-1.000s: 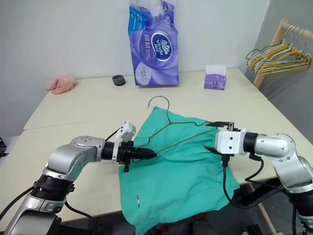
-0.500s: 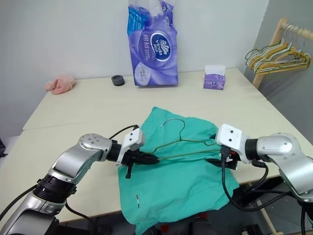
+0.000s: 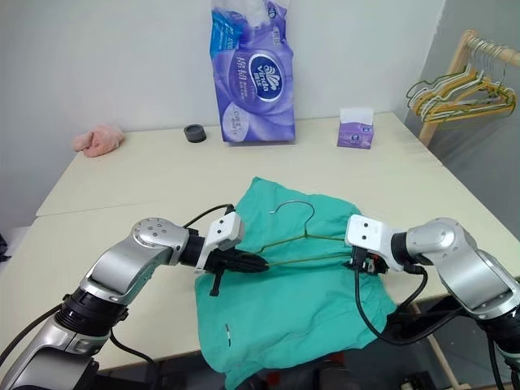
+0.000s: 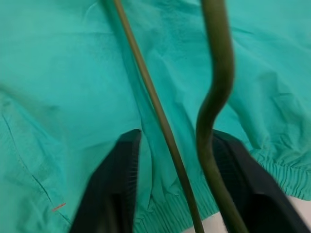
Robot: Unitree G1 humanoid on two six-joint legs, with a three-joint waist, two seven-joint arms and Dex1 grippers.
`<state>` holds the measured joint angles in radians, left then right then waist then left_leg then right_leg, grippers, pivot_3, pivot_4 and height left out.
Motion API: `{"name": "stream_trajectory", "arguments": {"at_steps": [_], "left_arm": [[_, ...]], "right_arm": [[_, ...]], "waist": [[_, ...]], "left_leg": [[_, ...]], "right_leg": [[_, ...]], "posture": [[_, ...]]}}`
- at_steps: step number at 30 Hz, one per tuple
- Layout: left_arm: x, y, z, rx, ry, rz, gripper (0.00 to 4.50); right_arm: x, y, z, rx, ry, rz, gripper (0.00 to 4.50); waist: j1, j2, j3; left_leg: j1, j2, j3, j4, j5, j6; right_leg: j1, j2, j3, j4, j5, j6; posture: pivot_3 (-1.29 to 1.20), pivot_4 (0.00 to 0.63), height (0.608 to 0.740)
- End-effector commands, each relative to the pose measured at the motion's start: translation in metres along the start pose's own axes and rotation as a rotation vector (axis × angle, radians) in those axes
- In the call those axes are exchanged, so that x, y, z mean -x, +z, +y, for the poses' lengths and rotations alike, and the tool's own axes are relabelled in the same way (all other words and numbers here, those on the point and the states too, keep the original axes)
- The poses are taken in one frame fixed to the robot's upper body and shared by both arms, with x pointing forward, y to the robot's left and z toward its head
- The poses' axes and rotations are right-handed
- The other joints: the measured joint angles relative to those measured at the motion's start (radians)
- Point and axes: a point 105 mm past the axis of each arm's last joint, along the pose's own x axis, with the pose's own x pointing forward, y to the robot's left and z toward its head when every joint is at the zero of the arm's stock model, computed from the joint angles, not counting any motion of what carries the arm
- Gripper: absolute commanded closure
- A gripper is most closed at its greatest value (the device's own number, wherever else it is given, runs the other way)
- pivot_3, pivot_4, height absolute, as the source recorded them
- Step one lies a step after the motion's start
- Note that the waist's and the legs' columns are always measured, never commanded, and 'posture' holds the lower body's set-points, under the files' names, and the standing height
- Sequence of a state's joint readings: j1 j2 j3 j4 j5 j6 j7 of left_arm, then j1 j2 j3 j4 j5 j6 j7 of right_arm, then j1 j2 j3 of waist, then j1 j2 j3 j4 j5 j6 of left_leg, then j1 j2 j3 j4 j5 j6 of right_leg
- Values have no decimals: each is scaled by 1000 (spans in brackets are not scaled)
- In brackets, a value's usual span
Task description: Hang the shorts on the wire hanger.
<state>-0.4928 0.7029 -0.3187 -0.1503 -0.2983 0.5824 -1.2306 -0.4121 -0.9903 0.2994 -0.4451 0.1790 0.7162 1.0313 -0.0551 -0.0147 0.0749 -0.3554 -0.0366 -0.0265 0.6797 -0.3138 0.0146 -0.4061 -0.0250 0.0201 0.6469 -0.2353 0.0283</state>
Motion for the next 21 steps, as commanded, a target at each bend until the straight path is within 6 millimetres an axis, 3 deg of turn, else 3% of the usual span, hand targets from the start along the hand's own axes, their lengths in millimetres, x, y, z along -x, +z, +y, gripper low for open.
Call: {"name": "stream_trajectory", "arguments": {"at_steps": [1,3,14,21], "left_arm": [[2,10,-1,-53,5,-9,4500],[2,9,-2,-55,4,-6,4500],[-1,13,-2,-57,2,-31,4500],[1,19,-3,-57,-9,-70,2659]], "right_arm": [[5,8,2,35,22,-3,3823],[5,9,4,38,32,-6,4478],[3,13,11,41,68,-17,4478],[3,13,10,41,65,-25,4500]], "waist": [[0,0,0],[0,0,0],[2,0,0],[4,0,0]], "left_leg": [[0,0,0,0,0,0],[0,0,0,0,0,0],[0,0,0,0,0,0],[0,0,-1,0,0,0]], "right_leg": [[0,0,0,0,0,0],[0,0,0,0,0,0],[0,0,0,0,0,0],[0,0,0,0,0,0]], "posture": [[-117,53,740],[-117,53,740],[-101,49,740],[-97,47,740]]}}
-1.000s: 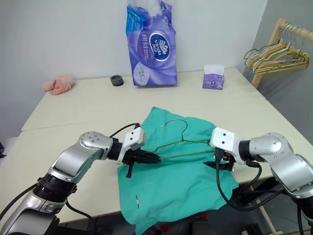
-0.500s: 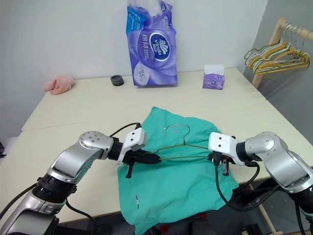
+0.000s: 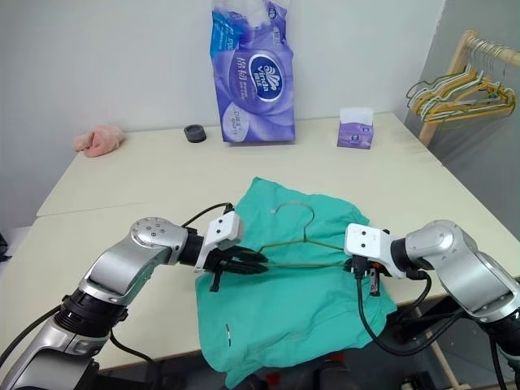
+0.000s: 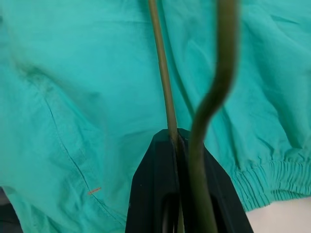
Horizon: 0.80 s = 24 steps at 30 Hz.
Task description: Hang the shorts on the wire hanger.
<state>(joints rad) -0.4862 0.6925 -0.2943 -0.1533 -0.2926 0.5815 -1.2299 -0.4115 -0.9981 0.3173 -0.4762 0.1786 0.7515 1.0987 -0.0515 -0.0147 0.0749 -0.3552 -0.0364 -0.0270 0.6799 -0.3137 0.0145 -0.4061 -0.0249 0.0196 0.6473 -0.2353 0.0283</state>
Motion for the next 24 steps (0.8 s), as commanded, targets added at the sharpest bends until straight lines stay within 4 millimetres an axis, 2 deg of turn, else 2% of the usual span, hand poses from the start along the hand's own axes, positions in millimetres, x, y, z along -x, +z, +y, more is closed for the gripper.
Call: {"name": "stream_trajectory", "arguments": {"at_steps": [1,6,15,24], "left_arm": [[-1,17,-6,-55,-28,-56,2313],[0,17,-4,-74,-9,-66,855],[8,18,8,-64,70,-93,855],[15,23,27,-66,206,-145,855]], "right_arm": [[4,13,-3,46,-23,-41,4500],[5,12,-3,47,-24,-40,4500],[11,1,-7,23,-43,-16,4500],[29,-28,-13,-76,-119,36,4500]], "waist": [[1,0,0],[1,0,0],[4,0,0],[20,0,0]], "left_leg": [[0,0,0,0,0,0],[0,0,0,0,0,0],[0,0,0,0,0,0],[0,0,0,0,0,0]], "right_leg": [[0,0,0,0,0,0],[0,0,0,0,0,0],[0,0,0,0,0,0],[0,0,0,0,0,0]], "posture": [[-97,47,740],[-95,48,740],[-87,48,740],[-83,49,740]]}}
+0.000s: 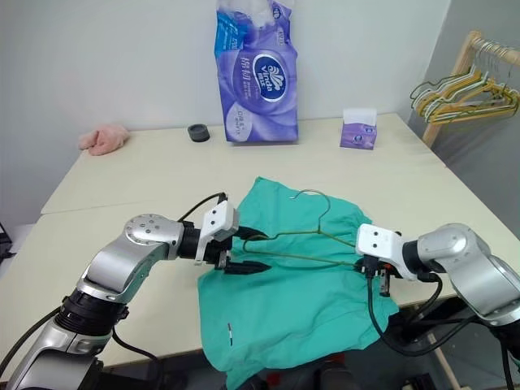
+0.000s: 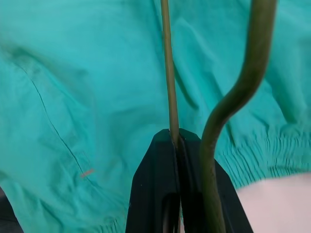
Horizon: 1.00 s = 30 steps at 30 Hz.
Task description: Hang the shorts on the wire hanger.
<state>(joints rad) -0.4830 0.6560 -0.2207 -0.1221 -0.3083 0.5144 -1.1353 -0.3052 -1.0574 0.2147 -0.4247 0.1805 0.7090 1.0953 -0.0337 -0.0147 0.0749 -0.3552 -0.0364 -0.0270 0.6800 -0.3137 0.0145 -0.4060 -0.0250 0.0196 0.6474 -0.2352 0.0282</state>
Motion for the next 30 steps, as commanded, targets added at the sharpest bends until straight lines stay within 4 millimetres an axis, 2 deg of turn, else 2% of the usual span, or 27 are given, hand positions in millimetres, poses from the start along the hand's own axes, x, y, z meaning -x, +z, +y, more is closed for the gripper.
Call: {"name": "stream_trajectory", "arguments": {"at_steps": [1,9,15,18,23,27,30], "left_arm": [[3,11,10,-33,69,-53,855],[2,10,18,-21,121,-74,855],[3,13,31,-17,177,-98,855],[1,17,35,-7,186,-122,855],[-8,25,16,27,70,-182,855],[-9,25,4,36,-11,-184,855],[-9,27,3,11,-18,-199,855]], "right_arm": [[15,0,-8,-10,-66,-18,4500],[25,-23,2,-179,-116,-17,4500],[41,-54,13,-333,-181,26,4500],[53,-69,18,-465,-226,20,4500],[73,-104,34,-672,-312,48,4500],[76,-119,44,-755,-345,65,4500],[75,-126,47,-787,-356,73,4500]], "waist": [[2,0,0],[3,0,0],[2,0,0],[2,0,0],[1,-1,0],[-8,-1,0],[-19,0,0]], "left_leg": [[0,0,0,0,0,0],[0,0,0,0,0,0],[0,0,0,0,0,0],[0,0,0,0,0,0],[0,0,1,0,0,0],[1,0,1,0,0,0],[2,0,2,0,0,0]], "right_leg": [[0,0,0,0,0,0],[0,0,0,0,0,0],[1,0,0,0,0,0],[1,0,0,0,0,1],[1,0,1,0,0,1],[2,1,1,0,-2,4],[3,2,2,1,-2,6]], "posture": [[-86,50,740],[-108,56,740],[-135,60,740],[-144,62,740],[-157,64,740],[-166,67,740],[-178,66,740]]}}
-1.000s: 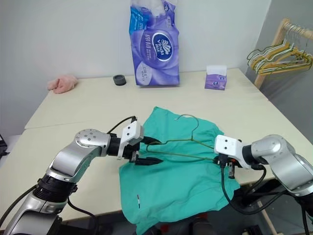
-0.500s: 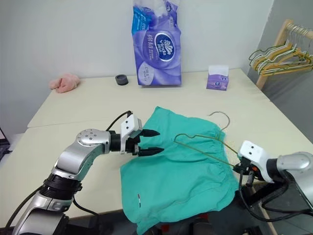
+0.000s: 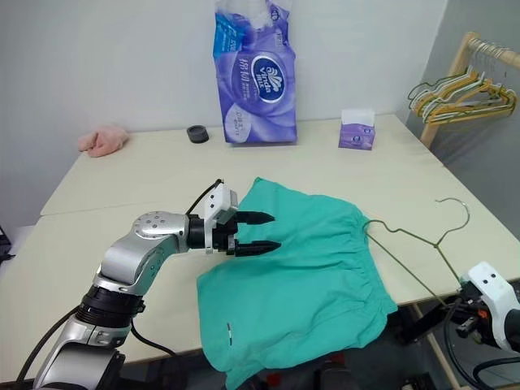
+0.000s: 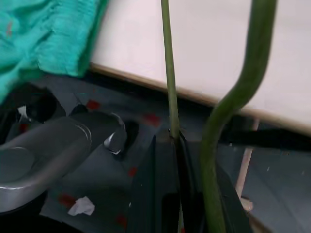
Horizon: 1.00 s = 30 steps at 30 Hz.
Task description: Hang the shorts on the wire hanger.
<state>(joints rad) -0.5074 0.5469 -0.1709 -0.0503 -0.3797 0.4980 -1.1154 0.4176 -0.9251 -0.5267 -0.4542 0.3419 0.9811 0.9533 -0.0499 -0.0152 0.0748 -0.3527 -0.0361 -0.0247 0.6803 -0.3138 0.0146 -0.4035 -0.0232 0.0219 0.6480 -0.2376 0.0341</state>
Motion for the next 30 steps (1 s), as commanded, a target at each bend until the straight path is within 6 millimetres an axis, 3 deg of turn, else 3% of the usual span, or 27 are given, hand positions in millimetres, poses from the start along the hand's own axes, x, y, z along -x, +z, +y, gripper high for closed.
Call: {"name": "stream_trajectory", "arguments": {"at_steps": [1,9,22,27,30], "left_arm": [[0,12,-4,-66,-25,-32,855],[-2,20,4,-193,12,-49,855],[2,13,17,-236,83,-28,855],[0,12,19,-245,87,-27,855],[0,11,19,-252,86,-25,855]], "right_arm": [[3,2,-5,-8,-28,-19,4500],[-6,-3,3,-22,18,7,4500],[0,10,40,55,162,-4,4500],[-6,14,59,112,208,0,4500],[-9,16,60,124,194,-9,4500]], "waist": [[-6,0,0],[-8,0,0],[-7,0,0],[-7,0,0],[-7,-1,0]], "left_leg": [[0,0,0,0,0,0],[0,0,1,0,0,0],[0,0,1,0,0,0],[0,0,1,0,0,0],[0,0,1,0,0,0]], "right_leg": [[0,0,0,0,0,0],[0,1,1,-1,0,0],[0,1,1,-1,0,1],[0,1,1,-1,0,1],[0,1,1,-1,0,1]], "posture": [[-178,66,740],[-182,62,740],[-166,64,740],[-168,63,740],[-167,63,740]]}}
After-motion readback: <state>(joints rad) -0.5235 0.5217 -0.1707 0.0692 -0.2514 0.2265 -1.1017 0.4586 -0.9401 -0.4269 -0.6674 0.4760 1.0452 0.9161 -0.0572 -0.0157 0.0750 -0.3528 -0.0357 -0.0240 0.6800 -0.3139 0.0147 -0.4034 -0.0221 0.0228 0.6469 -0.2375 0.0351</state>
